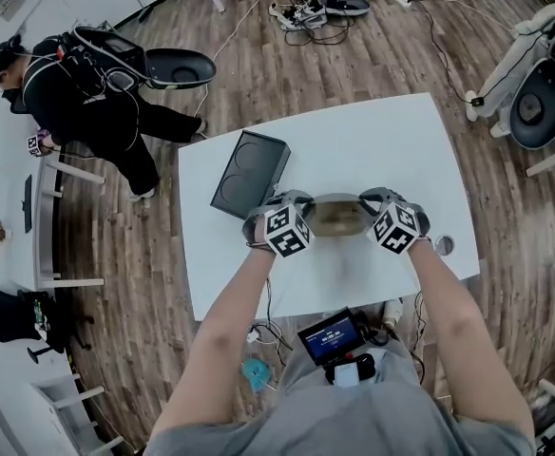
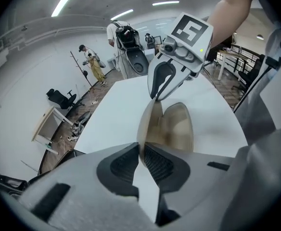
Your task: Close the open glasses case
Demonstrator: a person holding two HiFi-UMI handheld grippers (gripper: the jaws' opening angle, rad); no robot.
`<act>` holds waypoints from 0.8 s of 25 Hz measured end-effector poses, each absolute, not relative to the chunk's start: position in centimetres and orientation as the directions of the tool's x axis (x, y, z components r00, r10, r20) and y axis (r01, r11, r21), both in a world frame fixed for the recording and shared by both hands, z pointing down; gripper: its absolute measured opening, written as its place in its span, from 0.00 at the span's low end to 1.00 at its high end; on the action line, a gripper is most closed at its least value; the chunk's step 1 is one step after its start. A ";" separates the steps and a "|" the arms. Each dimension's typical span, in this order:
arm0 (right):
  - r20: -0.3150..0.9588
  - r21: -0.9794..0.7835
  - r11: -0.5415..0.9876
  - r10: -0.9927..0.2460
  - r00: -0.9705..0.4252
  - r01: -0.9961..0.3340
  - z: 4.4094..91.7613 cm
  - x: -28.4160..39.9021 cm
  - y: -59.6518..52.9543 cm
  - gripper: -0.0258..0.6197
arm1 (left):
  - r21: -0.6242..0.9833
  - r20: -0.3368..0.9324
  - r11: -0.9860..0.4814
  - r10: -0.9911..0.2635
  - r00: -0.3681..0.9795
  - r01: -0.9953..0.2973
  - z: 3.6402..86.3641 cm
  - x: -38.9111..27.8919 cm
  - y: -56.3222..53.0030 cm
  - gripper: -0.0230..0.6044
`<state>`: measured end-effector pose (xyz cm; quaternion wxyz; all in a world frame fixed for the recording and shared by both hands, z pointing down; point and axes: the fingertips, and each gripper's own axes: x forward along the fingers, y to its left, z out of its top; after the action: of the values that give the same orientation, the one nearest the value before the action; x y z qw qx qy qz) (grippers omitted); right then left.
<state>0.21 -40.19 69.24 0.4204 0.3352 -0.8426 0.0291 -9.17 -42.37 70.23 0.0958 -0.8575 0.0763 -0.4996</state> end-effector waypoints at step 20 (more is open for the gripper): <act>0.707 0.492 0.786 -0.612 -0.354 -0.375 69.3 -0.2 -31.0 0.13 | -0.361 0.757 -0.928 -0.348 0.553 -0.090 70.4 -9.9 -30.7 0.13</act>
<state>-0.19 -30.97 69.29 0.4807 0.3031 -0.8135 -0.1232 -9.89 -30.72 70.43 0.1413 -0.8698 0.1259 -0.4557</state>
